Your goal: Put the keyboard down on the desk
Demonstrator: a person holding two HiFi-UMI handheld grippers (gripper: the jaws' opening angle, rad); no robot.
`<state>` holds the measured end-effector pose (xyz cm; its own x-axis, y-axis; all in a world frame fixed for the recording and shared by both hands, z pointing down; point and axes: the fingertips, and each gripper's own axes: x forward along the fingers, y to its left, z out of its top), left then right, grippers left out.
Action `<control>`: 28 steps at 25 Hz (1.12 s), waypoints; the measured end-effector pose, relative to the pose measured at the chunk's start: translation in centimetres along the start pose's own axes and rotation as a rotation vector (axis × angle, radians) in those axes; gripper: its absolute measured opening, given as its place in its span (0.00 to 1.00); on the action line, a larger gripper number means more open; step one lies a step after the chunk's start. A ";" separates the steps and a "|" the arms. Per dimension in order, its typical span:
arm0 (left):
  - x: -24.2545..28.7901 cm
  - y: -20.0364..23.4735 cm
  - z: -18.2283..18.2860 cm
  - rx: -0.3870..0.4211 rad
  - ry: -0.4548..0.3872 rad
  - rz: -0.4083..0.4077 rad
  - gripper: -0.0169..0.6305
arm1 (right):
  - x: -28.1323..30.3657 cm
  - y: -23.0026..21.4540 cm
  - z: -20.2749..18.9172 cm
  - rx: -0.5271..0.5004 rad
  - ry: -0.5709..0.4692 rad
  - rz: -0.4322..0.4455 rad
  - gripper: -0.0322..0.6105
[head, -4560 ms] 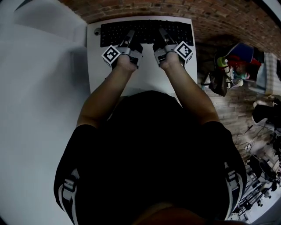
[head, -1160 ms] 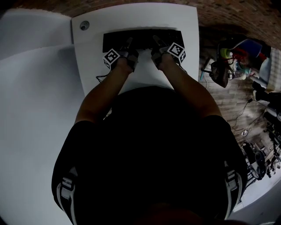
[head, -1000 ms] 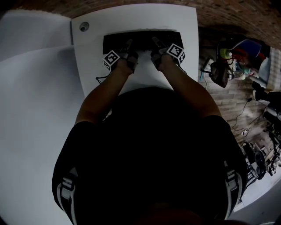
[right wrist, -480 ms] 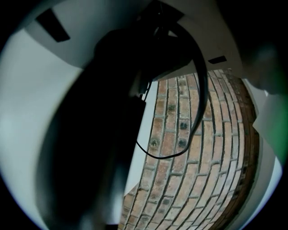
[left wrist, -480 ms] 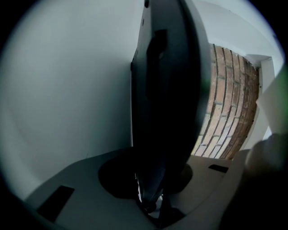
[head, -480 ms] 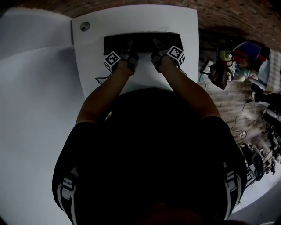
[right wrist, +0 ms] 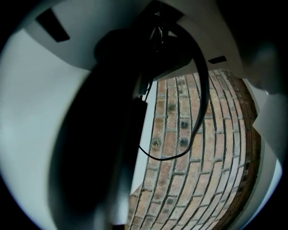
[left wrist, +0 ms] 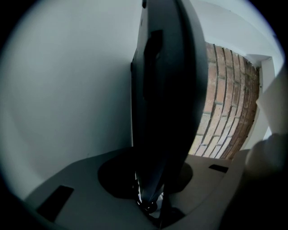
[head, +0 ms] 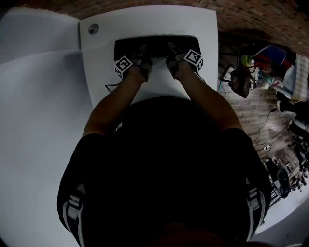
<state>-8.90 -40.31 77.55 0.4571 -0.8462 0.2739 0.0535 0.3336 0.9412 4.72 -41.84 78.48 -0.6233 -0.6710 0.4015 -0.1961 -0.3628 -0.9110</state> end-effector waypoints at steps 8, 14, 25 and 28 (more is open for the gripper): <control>-0.2 0.7 -0.2 -0.015 0.016 0.001 0.24 | -0.3 -0.7 -0.2 0.013 0.002 -0.004 0.33; -0.7 0.6 -0.3 -0.027 0.016 -0.002 0.32 | -0.8 -0.6 -0.5 0.020 0.000 0.001 0.38; -1.9 -0.2 -1.1 0.011 0.025 0.045 0.39 | -2.1 -0.6 -1.5 -0.001 0.053 -0.070 0.43; -2.4 0.1 -1.4 0.007 0.032 0.058 0.40 | -2.5 -1.0 -1.8 -0.001 0.063 -0.087 0.43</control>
<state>-8.77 -37.64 76.75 0.4876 -0.8116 0.3217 0.0198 0.3787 0.9253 5.09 -38.60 78.16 -0.6501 -0.5954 0.4722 -0.2519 -0.4173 -0.8731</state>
